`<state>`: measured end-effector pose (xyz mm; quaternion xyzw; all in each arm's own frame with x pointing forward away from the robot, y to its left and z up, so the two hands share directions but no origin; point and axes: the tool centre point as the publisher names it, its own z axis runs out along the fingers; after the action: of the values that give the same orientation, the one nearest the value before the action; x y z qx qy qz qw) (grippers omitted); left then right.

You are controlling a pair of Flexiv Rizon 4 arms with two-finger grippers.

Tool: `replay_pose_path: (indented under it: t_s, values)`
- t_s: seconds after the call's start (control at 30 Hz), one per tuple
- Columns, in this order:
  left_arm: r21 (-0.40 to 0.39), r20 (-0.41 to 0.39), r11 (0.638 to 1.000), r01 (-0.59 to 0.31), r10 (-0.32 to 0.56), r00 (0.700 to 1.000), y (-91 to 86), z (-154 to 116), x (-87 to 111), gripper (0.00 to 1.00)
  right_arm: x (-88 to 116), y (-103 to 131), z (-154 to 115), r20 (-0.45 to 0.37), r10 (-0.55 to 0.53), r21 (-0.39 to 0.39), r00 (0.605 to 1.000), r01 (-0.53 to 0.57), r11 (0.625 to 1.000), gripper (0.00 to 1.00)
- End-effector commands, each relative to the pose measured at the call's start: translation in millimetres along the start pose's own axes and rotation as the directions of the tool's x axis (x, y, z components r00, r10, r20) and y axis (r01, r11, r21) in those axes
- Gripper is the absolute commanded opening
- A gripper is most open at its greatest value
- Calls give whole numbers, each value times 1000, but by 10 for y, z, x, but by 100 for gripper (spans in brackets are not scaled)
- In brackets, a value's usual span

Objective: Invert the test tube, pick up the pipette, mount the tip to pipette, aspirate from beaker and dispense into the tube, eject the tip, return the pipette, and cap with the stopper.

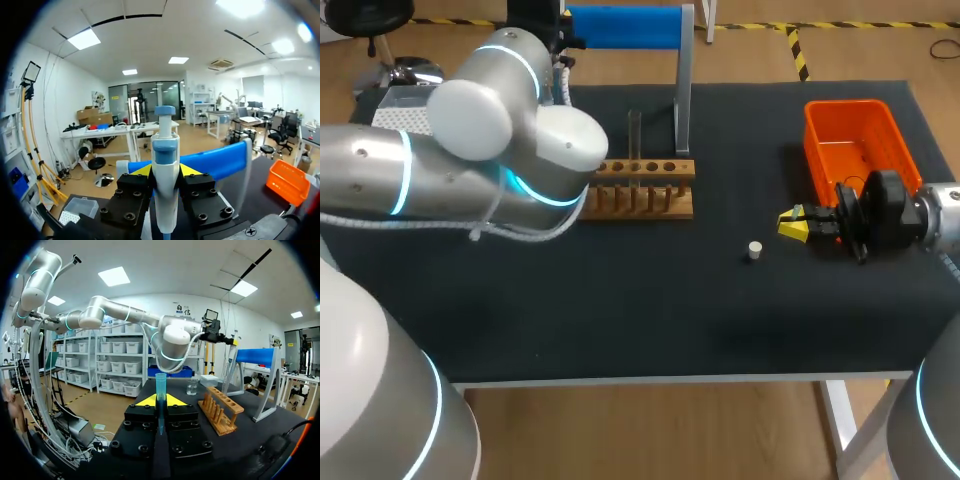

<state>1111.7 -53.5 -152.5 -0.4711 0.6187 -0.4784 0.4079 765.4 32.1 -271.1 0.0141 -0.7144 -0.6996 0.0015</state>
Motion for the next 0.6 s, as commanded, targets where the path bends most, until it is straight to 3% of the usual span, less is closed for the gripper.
replay_pose_path:
  t_s: [0.03, 0.13, 0.23, 0.33, 0.6]
  values:
    - [-71, -254, 997, -18, 0, 967, -86, -601, -16, 0, 7, 0, -3, 1, -1, 1, 1000, 1, 1000, 0]
    - [-72, -353, 997, -26, -1, 936, -110, -785, 109, 0, 7, 0, -3, 1, -1, 1, 1000, 1, 1000, 0]
    - [-59, -480, 998, -31, -1, 877, -157, -996, 281, 0, 7, 0, -3, 1, -1, 1, 1000, 1, 1000, 0]
    - [-32, -642, 998, -54, 21, 767, -216, -1217, 459, 0, 7, 0, -3, 1, -1, 1, 1000, 1, 1000, 0]
    - [-32, -642, 998, -54, 21, 767, -216, -1217, 459, 0, 7, 0, -3, 1, -1, 1, 1000, 1, 1000, 0]
